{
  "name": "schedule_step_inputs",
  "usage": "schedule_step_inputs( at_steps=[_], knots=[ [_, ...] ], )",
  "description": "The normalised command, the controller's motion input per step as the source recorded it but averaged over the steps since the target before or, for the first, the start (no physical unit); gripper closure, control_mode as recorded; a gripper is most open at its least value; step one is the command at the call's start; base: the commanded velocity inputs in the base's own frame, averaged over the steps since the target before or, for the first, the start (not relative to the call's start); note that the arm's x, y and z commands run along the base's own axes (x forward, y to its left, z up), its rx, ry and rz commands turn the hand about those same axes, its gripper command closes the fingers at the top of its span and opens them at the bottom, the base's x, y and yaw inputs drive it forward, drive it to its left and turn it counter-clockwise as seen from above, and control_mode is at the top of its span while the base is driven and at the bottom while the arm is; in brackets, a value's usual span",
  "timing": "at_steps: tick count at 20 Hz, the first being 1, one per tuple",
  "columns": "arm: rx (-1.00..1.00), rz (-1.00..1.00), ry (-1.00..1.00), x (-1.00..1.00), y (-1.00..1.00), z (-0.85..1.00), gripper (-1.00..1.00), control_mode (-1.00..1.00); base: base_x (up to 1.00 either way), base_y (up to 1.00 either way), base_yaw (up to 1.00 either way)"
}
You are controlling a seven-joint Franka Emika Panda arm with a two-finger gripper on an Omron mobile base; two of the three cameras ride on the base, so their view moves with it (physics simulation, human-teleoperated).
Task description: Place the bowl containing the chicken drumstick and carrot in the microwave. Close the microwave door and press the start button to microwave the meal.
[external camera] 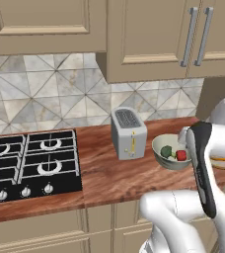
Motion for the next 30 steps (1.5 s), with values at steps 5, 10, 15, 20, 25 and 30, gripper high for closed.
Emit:
schedule_step_inputs(
  at_steps=[5,10,15,20,25,30],
  knots=[
    [0.15,-0.40,-0.09,-0.32,-0.71,-0.45,-1.00,-1.00,0.00,0.00,0.00],
    [0.26,-0.37,-0.02,-0.01,-0.75,-0.20,-1.00,-1.00,0.00,0.00,0.00],
    [0.29,-0.31,0.00,0.03,-0.94,-0.28,-1.00,-1.00,0.00,0.00,0.00],
    [0.16,-0.24,0.00,0.05,-0.79,-0.54,-1.00,-1.00,0.00,0.00,0.00],
    [0.12,-0.15,0.00,0.25,-0.37,-0.35,-1.00,-1.00,0.00,0.00,0.00],
    [0.13,-0.04,0.00,0.44,-0.23,-0.12,-1.00,-1.00,0.00,0.00,0.00]
  ],
)
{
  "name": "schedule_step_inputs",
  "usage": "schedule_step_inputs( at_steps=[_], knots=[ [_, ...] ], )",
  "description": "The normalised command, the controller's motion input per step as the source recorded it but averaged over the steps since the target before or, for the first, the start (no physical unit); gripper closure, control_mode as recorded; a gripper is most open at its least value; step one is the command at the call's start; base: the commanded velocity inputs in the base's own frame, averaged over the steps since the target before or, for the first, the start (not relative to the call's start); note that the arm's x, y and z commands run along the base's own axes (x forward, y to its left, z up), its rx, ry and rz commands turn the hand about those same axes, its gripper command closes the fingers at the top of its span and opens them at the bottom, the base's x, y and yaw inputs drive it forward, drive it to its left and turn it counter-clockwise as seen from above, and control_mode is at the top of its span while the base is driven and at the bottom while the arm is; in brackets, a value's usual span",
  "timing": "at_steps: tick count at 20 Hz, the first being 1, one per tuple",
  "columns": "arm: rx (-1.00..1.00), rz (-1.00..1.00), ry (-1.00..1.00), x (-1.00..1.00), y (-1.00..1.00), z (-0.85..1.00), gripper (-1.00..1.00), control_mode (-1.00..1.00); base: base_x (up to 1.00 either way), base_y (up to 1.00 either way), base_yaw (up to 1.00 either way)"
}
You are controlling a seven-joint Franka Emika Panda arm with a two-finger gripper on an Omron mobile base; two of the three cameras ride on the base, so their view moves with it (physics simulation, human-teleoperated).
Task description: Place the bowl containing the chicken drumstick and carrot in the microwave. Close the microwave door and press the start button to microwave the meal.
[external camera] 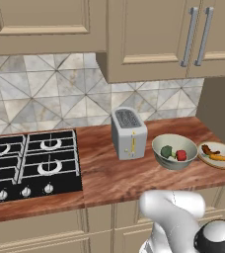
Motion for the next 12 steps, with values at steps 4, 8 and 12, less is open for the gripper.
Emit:
schedule_step_inputs(
  at_steps=[4,8,12],
  knots=[
    [0.09,0.00,0.00,0.30,-0.16,-0.11,-1.00,-1.00,0.00,0.00,0.00],
    [0.07,0.00,0.00,0.20,-0.17,-0.17,-1.00,-1.00,0.00,0.00,0.00],
    [0.04,0.00,0.00,0.18,-0.12,-0.24,-1.00,-1.00,0.00,0.00,0.00]
  ],
)
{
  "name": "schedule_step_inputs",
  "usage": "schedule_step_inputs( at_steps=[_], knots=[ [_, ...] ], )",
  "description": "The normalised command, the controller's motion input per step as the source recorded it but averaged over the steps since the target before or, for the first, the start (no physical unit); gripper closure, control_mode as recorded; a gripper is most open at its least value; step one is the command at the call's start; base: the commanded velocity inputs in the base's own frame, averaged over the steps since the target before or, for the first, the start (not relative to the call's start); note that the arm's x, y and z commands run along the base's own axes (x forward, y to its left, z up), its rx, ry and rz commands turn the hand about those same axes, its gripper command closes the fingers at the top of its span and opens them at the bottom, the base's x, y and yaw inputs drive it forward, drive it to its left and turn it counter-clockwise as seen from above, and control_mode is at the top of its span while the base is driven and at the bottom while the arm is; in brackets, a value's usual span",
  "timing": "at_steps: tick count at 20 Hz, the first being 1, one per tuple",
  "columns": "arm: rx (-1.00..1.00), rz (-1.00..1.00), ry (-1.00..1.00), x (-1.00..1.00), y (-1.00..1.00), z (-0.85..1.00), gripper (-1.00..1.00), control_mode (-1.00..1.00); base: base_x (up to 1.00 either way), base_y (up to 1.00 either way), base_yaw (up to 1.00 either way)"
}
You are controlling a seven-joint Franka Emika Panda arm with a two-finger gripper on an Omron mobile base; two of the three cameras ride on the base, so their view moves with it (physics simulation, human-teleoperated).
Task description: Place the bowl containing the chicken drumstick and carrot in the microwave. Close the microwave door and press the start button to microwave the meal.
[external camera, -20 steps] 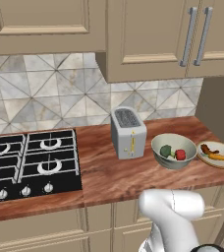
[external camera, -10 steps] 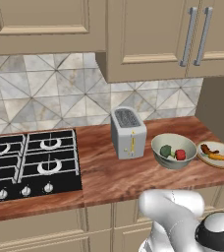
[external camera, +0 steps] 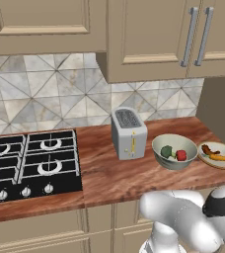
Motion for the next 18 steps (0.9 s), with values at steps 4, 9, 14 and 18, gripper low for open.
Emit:
schedule_step_inputs(
  at_steps=[4,9,14,18],
  knots=[
    [0.02,0.00,-0.02,0.20,-0.05,-0.29,-1.00,-1.00,0.00,0.00,0.00],
    [0.01,0.00,-0.05,0.23,-0.02,-0.30,-1.00,-1.00,0.00,0.00,0.00],
    [0.01,0.00,-0.07,0.26,-0.06,-0.22,-1.00,-1.00,0.00,0.00,0.00],
    [0.04,-0.01,-0.05,0.31,-0.14,-0.17,-1.00,-1.00,0.00,0.00,0.00]
  ],
)
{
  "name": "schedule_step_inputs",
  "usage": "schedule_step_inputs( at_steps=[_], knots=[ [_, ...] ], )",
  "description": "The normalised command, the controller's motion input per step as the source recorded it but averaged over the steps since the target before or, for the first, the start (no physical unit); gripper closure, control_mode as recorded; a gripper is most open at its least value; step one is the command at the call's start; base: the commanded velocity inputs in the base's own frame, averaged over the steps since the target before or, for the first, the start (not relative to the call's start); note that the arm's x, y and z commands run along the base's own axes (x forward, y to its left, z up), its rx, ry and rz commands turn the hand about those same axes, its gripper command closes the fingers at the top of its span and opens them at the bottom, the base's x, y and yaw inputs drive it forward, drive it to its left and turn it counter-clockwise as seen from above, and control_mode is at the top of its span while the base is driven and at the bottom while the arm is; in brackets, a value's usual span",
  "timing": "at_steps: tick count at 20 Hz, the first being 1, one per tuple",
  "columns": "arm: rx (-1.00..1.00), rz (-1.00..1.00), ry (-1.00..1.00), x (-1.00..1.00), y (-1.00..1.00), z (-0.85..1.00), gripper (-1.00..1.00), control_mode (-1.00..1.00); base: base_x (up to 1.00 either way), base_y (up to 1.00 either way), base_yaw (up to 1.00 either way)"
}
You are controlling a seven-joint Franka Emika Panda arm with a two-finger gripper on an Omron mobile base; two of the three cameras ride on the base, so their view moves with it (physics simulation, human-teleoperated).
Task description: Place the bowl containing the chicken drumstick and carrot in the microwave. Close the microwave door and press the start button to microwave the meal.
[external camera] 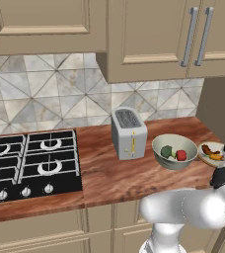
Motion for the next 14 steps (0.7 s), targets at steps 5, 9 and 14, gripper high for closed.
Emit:
schedule_step_inputs(
  at_steps=[5,9,14],
  knots=[
    [0.06,-0.01,-0.03,0.30,-0.19,-0.14,-1.00,-1.00,0.00,0.00,0.00],
    [0.07,0.00,-0.02,0.28,-0.19,-0.12,-1.00,-1.00,0.00,0.00,0.00],
    [0.05,0.00,-0.01,0.24,-0.11,-0.09,1.00,-1.00,0.00,0.00,0.00]
  ],
)
